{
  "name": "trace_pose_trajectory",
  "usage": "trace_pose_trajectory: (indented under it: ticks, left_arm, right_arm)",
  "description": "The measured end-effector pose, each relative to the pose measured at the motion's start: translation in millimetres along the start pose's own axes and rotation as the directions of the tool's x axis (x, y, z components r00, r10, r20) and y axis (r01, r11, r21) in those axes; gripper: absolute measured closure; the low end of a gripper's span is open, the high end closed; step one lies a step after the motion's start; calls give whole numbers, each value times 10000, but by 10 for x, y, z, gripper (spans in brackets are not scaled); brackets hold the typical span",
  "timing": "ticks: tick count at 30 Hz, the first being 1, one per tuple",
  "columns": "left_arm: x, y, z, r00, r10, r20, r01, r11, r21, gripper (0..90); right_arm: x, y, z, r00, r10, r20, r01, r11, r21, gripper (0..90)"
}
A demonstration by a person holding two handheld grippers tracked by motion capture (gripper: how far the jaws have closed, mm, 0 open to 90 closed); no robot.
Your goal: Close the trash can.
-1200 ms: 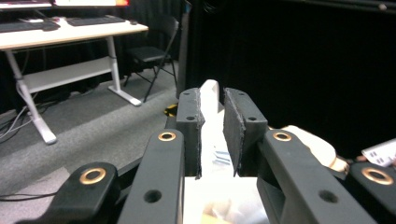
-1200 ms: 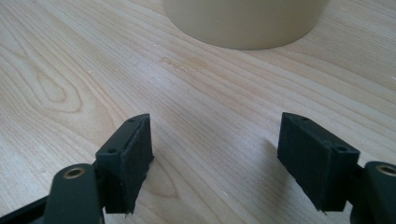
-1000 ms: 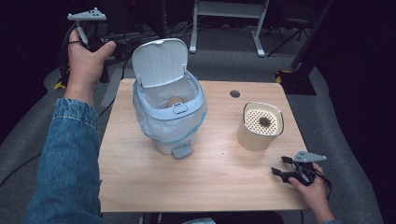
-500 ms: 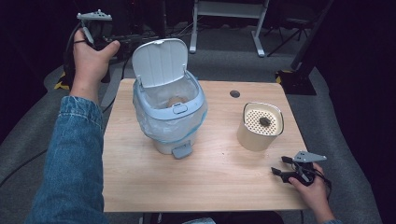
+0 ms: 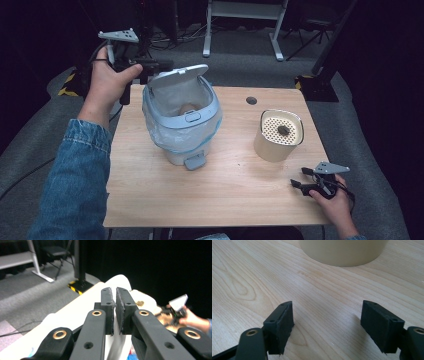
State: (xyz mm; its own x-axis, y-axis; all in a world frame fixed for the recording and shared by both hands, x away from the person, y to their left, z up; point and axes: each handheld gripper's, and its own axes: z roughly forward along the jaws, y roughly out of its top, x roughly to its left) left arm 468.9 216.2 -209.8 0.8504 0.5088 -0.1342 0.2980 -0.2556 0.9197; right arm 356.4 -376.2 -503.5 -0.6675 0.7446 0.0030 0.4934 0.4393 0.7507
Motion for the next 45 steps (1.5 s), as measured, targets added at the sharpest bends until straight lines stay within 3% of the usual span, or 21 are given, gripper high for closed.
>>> trace_pose_trajectory:
  ticks: [18, 32, 45]
  left_arm:
    - [-277, -358, 194, 9965, 298, 784, -332, 9986, 421, 878]
    - [-292, -535, 383, 9973, 365, 637, -453, 9887, 1430, 899]
    - [-339, -532, 421, 9980, 626, 125, -638, 9852, 1593, 900]
  right_arm:
    - [-10, 0, 0, 9999, -76, -66, 76, 10000, 6, 266]
    - [-11, 0, 0, 9999, -87, -96, 87, 10000, 10, 263]
    - [-10, 0, 1, 9999, -102, -82, 102, 9999, 11, 262]
